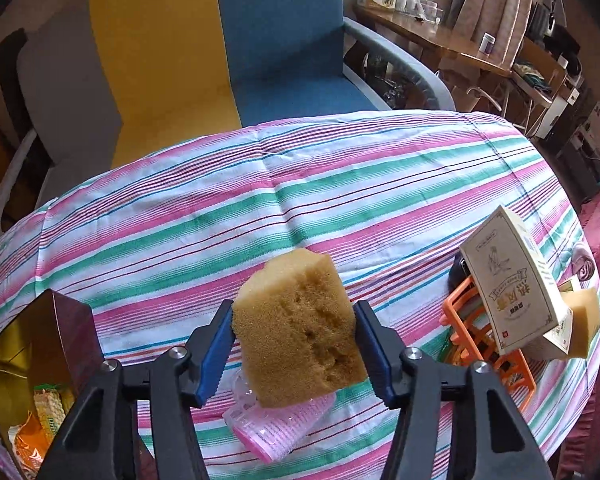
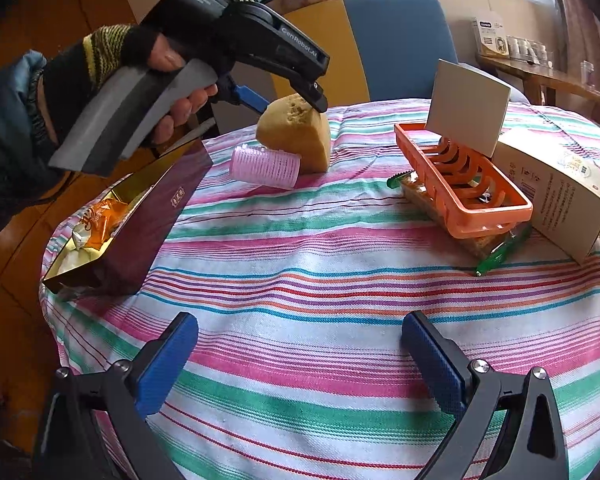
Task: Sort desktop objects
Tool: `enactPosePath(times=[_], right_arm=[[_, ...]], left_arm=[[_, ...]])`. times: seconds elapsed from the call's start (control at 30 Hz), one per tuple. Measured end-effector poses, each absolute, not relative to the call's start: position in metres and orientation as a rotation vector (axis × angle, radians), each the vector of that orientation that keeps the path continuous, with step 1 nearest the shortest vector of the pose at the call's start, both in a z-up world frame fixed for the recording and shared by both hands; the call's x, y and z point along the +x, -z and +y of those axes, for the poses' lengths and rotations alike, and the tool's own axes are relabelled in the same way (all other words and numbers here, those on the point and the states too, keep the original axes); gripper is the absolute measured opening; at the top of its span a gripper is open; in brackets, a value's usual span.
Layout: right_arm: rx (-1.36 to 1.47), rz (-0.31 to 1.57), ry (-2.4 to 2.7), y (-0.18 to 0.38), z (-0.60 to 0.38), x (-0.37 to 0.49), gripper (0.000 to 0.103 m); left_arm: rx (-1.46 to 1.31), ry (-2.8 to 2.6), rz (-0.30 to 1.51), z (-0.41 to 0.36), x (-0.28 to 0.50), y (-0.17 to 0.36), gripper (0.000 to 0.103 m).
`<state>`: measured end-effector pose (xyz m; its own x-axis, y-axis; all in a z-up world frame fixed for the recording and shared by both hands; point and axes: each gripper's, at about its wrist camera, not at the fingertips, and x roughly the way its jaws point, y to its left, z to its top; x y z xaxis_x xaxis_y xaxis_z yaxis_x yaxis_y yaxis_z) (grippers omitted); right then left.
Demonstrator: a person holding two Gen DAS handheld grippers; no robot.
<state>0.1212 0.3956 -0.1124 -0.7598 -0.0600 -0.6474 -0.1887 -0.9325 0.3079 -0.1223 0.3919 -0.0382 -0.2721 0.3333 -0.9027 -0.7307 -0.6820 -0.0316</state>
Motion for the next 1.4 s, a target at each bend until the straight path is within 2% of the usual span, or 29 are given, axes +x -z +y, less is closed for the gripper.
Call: enactPosePath(times=[0.07, 0.27, 0.43, 0.63, 0.73, 1.0, 1.07, 1.1, 1.13, 1.27, 1.4], right_arm=[[-1.061, 0.542, -2.831, 0.112, 0.395, 0.121, 0.103], [-1.082, 0.488, -2.815, 0.113, 0.388, 0.118, 0.103], [-1.122, 0.464, -2.776, 0.11, 0.384, 0.118, 0.103], [-1.147, 0.638, -2.755, 0.103, 0.383, 0.142, 0.103], [-1.172, 0.797, -2.785, 0.099, 0.379, 0.154, 0.103], [-1.166, 0.754, -2.843, 0.081, 0.354, 0.14, 0.102], [-1.177, 0.706, -2.827, 0.077, 0.351, 0.135, 0.086], [-1.213, 0.648, -2.818, 0.078, 0.349, 0.13, 0.064], [-1.234, 0.606, -2.817, 0.078, 0.347, 0.128, 0.047], [-1.237, 0.473, -2.821, 0.075, 0.344, 0.129, 0.045], [-1.213, 0.393, -2.796, 0.074, 0.351, 0.131, 0.049]], left_arm=[[-1.311, -1.997, 0.418, 0.373, -0.122, 0.037, 0.056], [-1.43, -1.882, -0.06, 0.304, -0.105, 0.036, 0.056], [-1.464, -1.779, -0.28, 0.262, -0.066, 0.041, 0.056], [-1.489, -1.674, -0.367, 0.242, -0.026, 0.049, 0.056], [-1.476, -1.636, -0.389, 0.237, -0.014, 0.046, 0.056], [-1.44, -1.628, -0.402, 0.219, -0.001, 0.039, 0.056], [-1.43, -1.644, -0.419, 0.211, -0.002, 0.038, 0.056], [-1.423, -1.652, -0.427, 0.207, -0.004, 0.038, 0.056], [-1.416, -1.661, -0.433, 0.202, -0.006, 0.037, 0.056], [-1.385, -1.736, -0.399, 0.187, -0.011, 0.036, 0.056], [-1.381, -1.796, -0.314, 0.18, -0.008, 0.044, 0.056]])
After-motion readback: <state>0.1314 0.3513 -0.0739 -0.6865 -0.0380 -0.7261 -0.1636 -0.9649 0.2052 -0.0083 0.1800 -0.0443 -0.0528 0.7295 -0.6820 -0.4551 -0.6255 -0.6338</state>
